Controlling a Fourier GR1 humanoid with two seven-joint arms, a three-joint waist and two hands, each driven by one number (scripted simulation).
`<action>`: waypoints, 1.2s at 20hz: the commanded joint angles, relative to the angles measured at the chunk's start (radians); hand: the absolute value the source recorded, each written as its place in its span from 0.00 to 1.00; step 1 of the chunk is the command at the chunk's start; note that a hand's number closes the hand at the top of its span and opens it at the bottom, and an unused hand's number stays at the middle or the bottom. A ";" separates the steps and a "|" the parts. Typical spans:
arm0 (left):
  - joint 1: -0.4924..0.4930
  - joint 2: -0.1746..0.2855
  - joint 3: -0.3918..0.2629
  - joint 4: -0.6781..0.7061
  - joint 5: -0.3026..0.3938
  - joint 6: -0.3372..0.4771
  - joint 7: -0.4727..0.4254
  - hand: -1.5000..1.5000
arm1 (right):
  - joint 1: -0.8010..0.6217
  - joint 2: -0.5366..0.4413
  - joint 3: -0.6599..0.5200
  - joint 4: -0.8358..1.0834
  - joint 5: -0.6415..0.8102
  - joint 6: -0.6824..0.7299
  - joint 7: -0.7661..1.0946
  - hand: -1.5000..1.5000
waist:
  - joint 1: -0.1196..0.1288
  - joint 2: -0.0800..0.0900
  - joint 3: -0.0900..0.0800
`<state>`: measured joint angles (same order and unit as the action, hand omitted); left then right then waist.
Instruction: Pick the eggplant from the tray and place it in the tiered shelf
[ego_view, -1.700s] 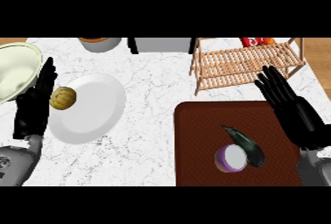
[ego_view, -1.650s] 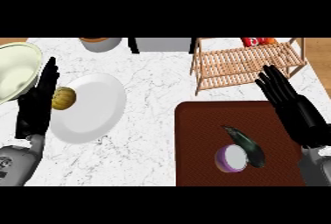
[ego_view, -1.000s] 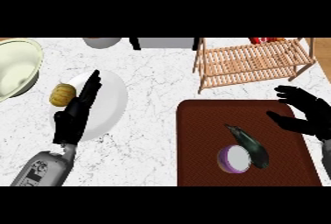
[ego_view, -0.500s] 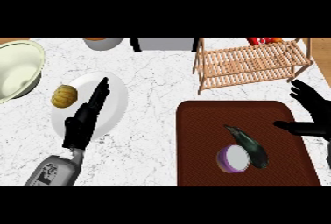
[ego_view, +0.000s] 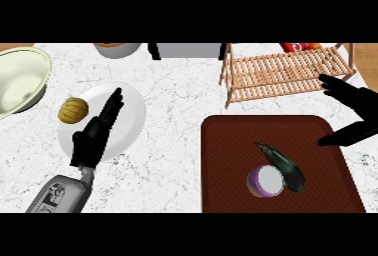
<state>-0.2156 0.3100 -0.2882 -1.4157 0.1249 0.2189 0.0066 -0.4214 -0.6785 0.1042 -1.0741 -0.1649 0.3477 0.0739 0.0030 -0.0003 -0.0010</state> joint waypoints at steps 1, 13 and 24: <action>0.009 -0.027 -0.006 0.010 -0.020 0.009 -0.022 0.50 | -0.077 -0.068 0.052 -0.055 0.027 0.117 0.141 0.00 | 0.002 -0.001 -0.001; 0.027 -0.005 0.041 -0.048 -0.021 -0.041 0.018 0.50 | -0.125 -0.064 0.192 -0.306 0.128 0.323 0.464 0.00 | -0.001 -0.002 0.001; -0.019 -0.090 0.103 0.106 -0.100 -0.069 -0.080 0.50 | -0.015 0.097 0.122 -0.567 0.182 0.315 0.683 0.00 | -0.008 0.000 0.000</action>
<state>-0.1934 0.2436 -0.2141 -1.4060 0.0524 0.1602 -0.0130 -0.4595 -0.6419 0.2220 -1.5655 -0.0076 0.6705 0.6798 -0.0016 -0.0014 -0.0004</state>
